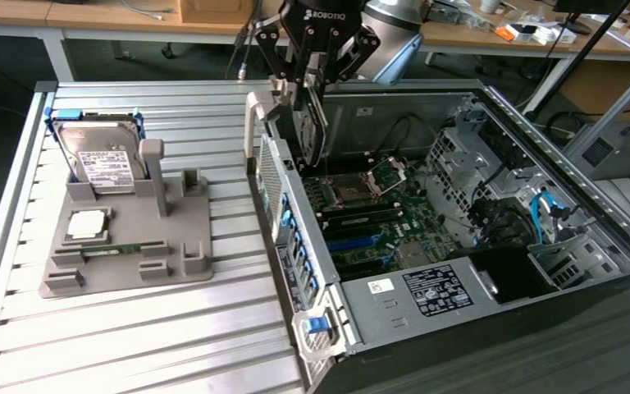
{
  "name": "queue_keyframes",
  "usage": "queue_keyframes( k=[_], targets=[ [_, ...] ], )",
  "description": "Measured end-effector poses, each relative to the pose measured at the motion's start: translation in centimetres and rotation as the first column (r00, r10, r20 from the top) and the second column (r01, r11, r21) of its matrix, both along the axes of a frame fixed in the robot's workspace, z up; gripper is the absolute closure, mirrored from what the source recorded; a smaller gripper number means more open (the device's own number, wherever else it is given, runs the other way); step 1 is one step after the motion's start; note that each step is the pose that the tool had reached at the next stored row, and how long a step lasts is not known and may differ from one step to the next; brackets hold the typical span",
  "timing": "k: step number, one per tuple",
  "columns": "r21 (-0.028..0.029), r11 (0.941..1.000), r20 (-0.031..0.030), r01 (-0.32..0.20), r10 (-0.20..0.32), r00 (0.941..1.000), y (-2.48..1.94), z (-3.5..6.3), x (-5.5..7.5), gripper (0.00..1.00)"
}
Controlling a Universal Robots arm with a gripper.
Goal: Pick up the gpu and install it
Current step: 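Pick up the gpu and move the gpu toward the slot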
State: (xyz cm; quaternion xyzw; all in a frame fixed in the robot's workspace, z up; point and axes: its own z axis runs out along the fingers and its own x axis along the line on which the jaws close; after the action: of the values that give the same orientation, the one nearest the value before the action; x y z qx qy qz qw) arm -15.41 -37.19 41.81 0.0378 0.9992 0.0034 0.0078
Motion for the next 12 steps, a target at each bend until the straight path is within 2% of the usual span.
queue_keyframes(
  k=[12],
  targets=[
    [0.0,1.0,-0.0005,0.0,0.0,1.0,-0.04,0.0,1.4,0.7]
  ],
)
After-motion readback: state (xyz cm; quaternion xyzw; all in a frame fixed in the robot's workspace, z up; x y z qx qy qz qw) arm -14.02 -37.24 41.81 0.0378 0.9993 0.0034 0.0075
